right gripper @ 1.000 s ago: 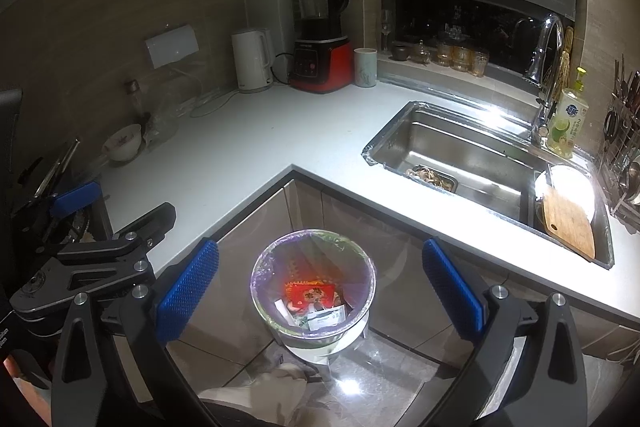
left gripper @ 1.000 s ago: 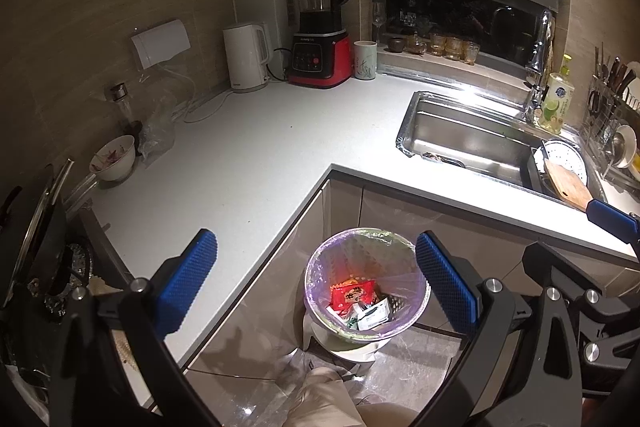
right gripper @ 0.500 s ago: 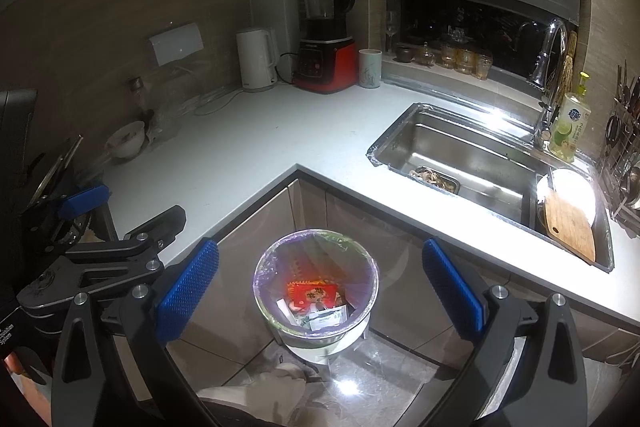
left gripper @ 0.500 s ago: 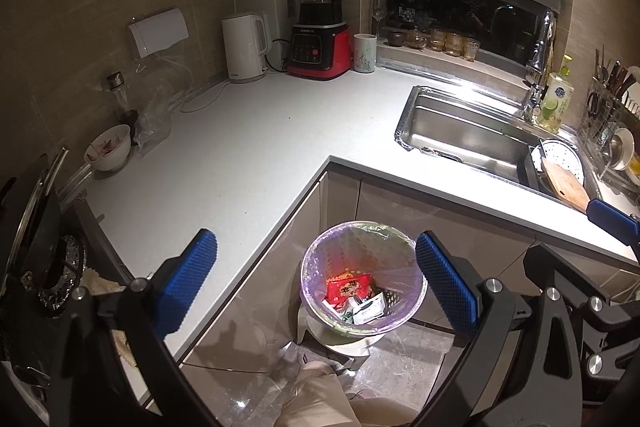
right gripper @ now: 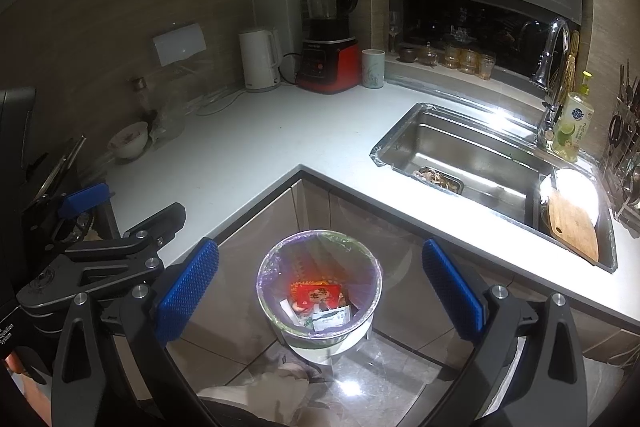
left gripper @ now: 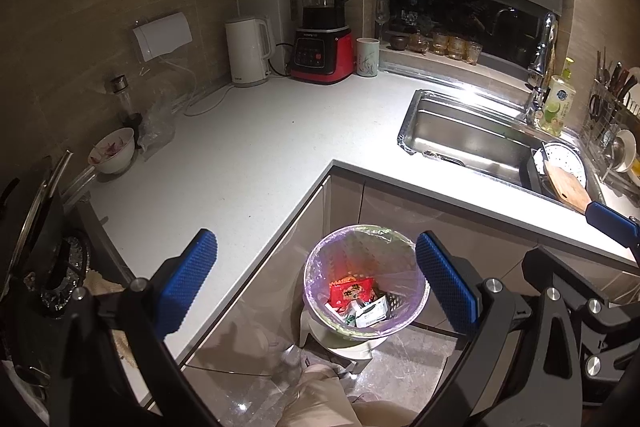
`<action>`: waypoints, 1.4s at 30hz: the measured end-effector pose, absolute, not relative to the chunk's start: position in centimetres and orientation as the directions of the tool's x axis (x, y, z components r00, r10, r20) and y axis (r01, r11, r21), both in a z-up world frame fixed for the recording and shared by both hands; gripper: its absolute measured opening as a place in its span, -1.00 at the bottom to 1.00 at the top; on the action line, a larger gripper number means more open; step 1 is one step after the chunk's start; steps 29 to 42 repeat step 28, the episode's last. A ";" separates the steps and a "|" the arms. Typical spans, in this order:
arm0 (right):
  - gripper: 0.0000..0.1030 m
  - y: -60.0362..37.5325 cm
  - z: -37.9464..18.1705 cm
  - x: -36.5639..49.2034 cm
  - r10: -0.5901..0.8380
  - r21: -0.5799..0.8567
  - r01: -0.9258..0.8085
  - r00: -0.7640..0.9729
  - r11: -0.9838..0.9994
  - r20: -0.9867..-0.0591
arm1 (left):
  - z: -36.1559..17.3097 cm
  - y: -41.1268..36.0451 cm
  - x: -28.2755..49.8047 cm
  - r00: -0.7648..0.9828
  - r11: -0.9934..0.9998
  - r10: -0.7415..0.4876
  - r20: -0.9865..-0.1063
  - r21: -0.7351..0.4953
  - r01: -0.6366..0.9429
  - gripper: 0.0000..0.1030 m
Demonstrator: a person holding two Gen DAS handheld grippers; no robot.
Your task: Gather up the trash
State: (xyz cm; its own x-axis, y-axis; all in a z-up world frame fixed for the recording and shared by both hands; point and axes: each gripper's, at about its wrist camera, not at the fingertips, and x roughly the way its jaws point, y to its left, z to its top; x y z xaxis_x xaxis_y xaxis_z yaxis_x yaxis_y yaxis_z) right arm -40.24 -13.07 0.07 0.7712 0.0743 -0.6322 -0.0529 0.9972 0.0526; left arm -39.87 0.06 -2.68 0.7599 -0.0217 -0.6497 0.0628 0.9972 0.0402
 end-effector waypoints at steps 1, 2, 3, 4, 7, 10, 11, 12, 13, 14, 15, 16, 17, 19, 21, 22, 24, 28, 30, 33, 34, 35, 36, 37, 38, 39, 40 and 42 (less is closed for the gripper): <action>0.96 -13.1 0.1 -40.2 0.074 0.052 -0.053 0.771 0.997 -0.632 | -2.7 0.1 -39.9 0.760 0.997 -0.021 -0.649 0.040 0.062 0.85; 0.96 -13.1 0.0 -40.3 0.074 0.052 -0.053 0.771 0.997 -0.633 | -2.7 0.1 -39.9 0.760 0.997 -0.021 -0.650 0.041 0.063 0.85; 0.96 -13.1 0.1 -40.2 0.074 0.052 -0.053 0.771 0.997 -0.633 | -2.7 0.1 -39.9 0.760 0.997 -0.022 -0.650 0.040 0.063 0.85; 0.96 -13.1 0.1 -40.2 0.074 0.052 -0.053 0.771 0.997 -0.633 | -2.7 0.1 -39.9 0.760 0.997 -0.022 -0.650 0.040 0.063 0.85; 0.96 -13.1 0.1 -40.2 0.073 0.051 -0.053 0.771 0.997 -0.633 | -2.7 0.1 -39.9 0.761 0.997 -0.021 -0.649 0.041 0.063 0.85; 0.96 -13.1 0.0 -40.3 0.075 0.053 -0.053 0.770 0.997 -0.633 | -2.6 0.2 -39.9 0.763 0.997 -0.022 -0.646 0.039 0.061 0.85; 0.96 -13.1 0.0 -40.3 0.075 0.054 -0.053 0.771 0.997 -0.633 | -2.6 0.2 -40.0 0.764 0.997 -0.021 -0.645 0.039 0.060 0.85; 0.96 -13.1 0.0 -40.4 0.076 0.054 -0.053 0.771 0.997 -0.632 | -2.6 0.3 -40.0 0.765 0.998 -0.020 -0.643 0.038 0.058 0.85; 0.96 -13.1 0.0 -40.3 0.075 0.054 -0.053 0.771 0.997 -0.632 | -2.6 0.4 -40.1 0.768 0.998 -0.019 -0.641 0.038 0.057 0.85; 0.96 -13.1 0.0 -40.3 0.075 0.054 -0.052 0.771 0.997 -0.633 | -2.6 0.4 -40.1 0.770 0.998 -0.016 -0.638 0.040 0.054 0.85; 0.96 -13.1 0.0 -40.3 0.074 0.055 -0.051 0.770 0.997 -0.634 | -2.6 0.4 -40.2 0.772 0.998 -0.014 -0.636 0.041 0.052 0.85; 0.96 -13.1 0.0 -40.3 0.076 0.054 -0.053 0.770 0.997 -0.633 | -2.6 0.5 -40.2 0.774 0.998 -0.011 -0.634 0.043 0.049 0.85; 0.96 -13.2 0.0 -40.3 0.077 0.055 -0.054 0.771 0.997 -0.633 | -2.5 0.5 -40.2 0.776 0.998 -0.007 -0.631 0.044 0.046 0.85; 0.96 -13.1 0.0 -40.4 0.079 0.057 -0.054 0.770 0.997 -0.633 | -2.5 0.5 -40.3 0.780 0.998 -0.006 -0.626 0.047 0.045 0.85; 0.96 -12.9 -0.1 -40.5 0.073 0.054 -0.051 0.771 0.997 -0.633 | -2.5 0.4 -40.2 0.771 0.997 -0.018 -0.637 0.045 0.060 0.85; 0.96 -12.8 -0.1 -40.5 0.071 0.052 -0.050 0.771 0.997 -0.633 | -2.6 0.5 -40.0 0.762 0.997 -0.030 -0.647 0.039 0.072 0.85; 0.96 -12.6 -0.1 -40.5 0.070 0.049 -0.050 0.769 0.998 -0.635 | -2.8 0.6 -39.9 0.754 0.997 -0.039 -0.656 0.021 0.071 0.85; 0.96 -12.4 -0.1 -40.5 0.076 0.051 -0.056 0.769 0.997 -0.635 | -2.6 0.6 -40.3 0.778 0.999 -0.009 -0.628 0.035 0.040 0.85; 0.96 -12.4 -0.1 -40.5 0.076 0.051 -0.056 0.769 0.997 -0.635 | -2.6 0.6 -40.3 0.778 0.999 -0.009 -0.628 0.035 0.040 0.85; 0.96 -12.4 -0.1 -40.5 0.076 0.051 -0.056 0.769 0.997 -0.635 | -2.6 0.6 -40.3 0.778 0.999 -0.009 -0.628 0.035 0.040 0.85; 0.96 -12.4 -0.1 -40.5 0.076 0.051 -0.056 0.769 0.997 -0.635 | -2.6 0.6 -40.3 0.778 0.999 -0.009 -0.628 0.035 0.040 0.85; 0.96 -12.4 -0.1 -40.5 0.076 0.051 -0.056 0.769 0.997 -0.635 | -2.6 0.6 -40.3 0.778 0.999 -0.009 -0.628 0.035 0.040 0.85; 0.96 -12.4 -0.1 -40.5 0.076 0.051 -0.056 0.769 0.997 -0.635 | -2.6 0.6 -40.3 0.778 0.999 -0.009 -0.628 0.035 0.040 0.85; 0.96 -12.4 -0.1 -40.5 0.076 0.051 -0.056 0.769 0.997 -0.635 | -2.6 0.6 -40.3 0.778 0.999 -0.009 -0.628 0.035 0.040 0.85; 0.96 -12.4 -0.1 -40.5 0.076 0.051 -0.056 0.769 0.997 -0.635 | -2.6 0.6 -40.3 0.778 0.999 -0.009 -0.628 0.035 0.040 0.85; 0.96 -12.4 -0.1 -40.5 0.076 0.051 -0.056 0.769 0.997 -0.635 | -2.6 0.6 -40.3 0.778 0.999 -0.009 -0.628 0.035 0.040 0.85; 0.96 -12.4 -0.1 -40.5 0.076 0.051 -0.056 0.769 0.997 -0.635 | -2.6 0.6 -40.3 0.778 0.999 -0.009 -0.628 0.035 0.040 0.85; 0.96 -12.4 -0.1 -40.5 0.076 0.051 -0.056 0.769 0.997 -0.635 | -2.6 0.6 -40.3 0.778 0.999 -0.009 -0.628 0.035 0.040 0.85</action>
